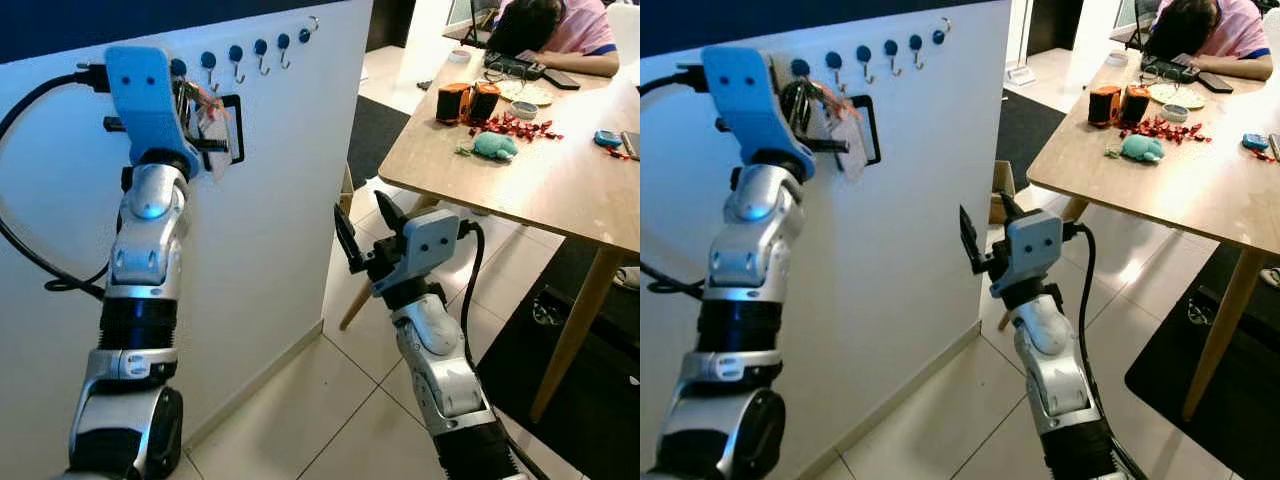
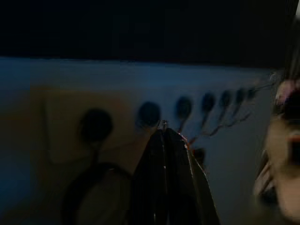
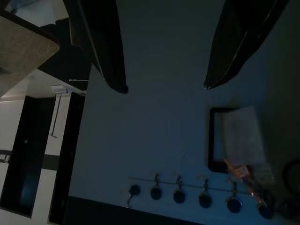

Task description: Hang keys on a hook

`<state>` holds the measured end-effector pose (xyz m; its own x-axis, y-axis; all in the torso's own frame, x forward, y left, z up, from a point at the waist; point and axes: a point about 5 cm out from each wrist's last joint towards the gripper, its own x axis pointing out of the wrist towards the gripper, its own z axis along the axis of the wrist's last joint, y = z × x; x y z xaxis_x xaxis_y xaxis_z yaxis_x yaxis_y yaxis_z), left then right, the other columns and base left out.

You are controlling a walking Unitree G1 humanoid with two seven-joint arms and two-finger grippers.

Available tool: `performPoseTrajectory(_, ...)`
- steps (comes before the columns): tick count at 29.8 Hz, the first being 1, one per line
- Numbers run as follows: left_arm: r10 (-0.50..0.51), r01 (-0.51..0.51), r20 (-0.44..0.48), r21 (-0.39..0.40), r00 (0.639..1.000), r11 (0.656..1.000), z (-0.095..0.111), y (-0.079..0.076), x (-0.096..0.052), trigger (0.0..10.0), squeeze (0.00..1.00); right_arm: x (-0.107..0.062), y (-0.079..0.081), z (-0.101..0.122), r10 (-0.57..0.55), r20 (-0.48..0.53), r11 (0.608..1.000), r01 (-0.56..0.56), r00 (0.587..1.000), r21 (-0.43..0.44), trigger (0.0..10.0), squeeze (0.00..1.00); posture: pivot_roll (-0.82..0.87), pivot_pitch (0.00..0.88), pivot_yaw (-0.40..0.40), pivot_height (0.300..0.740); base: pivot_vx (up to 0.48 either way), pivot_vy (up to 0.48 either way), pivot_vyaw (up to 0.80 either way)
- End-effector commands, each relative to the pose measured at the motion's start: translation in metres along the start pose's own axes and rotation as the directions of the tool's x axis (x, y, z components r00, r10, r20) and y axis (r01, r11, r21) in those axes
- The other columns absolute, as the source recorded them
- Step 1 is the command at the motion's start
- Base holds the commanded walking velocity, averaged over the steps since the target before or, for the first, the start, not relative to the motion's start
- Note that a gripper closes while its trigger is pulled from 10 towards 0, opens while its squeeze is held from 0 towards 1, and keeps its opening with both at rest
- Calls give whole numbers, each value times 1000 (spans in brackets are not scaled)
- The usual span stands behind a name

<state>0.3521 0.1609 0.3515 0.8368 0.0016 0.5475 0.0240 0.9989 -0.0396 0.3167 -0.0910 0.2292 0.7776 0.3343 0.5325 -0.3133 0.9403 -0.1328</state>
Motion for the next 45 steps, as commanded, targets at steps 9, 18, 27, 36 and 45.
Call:
performPoseTrajectory(9, -88, 96, 54, -187, 995, 978, 14, -26, -6, 10000, 0, -2, 4, -5, 14, -21, 1000, -14, 1000, 18, 10000, 0, 118, 160, -6, 740, 0, 0, 0)
performPoseTrajectory(18, -127, 132, 36, -175, 991, 976, 11, -33, -11, 10000, 0, -3, 5, -5, 13, -24, 1000, -13, 1000, 19, 10000, 0, 115, 162, -1, 740, 0, 0, 0)
performPoseTrajectory(27, -170, 169, -43, -17, 985, 985, -13, -37, -35, 10000, 0, -9, 2, -11, -4, -52, 1000, 5, 999, 16, 10000, 0, 113, 175, 4, 740, 0, 0, 0)
performPoseTrajectory(36, -175, 191, -176, 75, 969, 979, -45, -42, -77, 10000, 0, -34, -12, -35, -79, -180, 997, 74, 981, -31, 10000, 0, 123, 190, -6, 740, 0, 0, 0)
performPoseTrajectory(45, -68, 81, -131, 95, 989, 992, -34, -40, -45, 10000, 1000, -24, -10, -29, -66, -146, 998, 65, 987, -17, 10000, 0, 121, 187, -8, 740, 0, 0, 0)
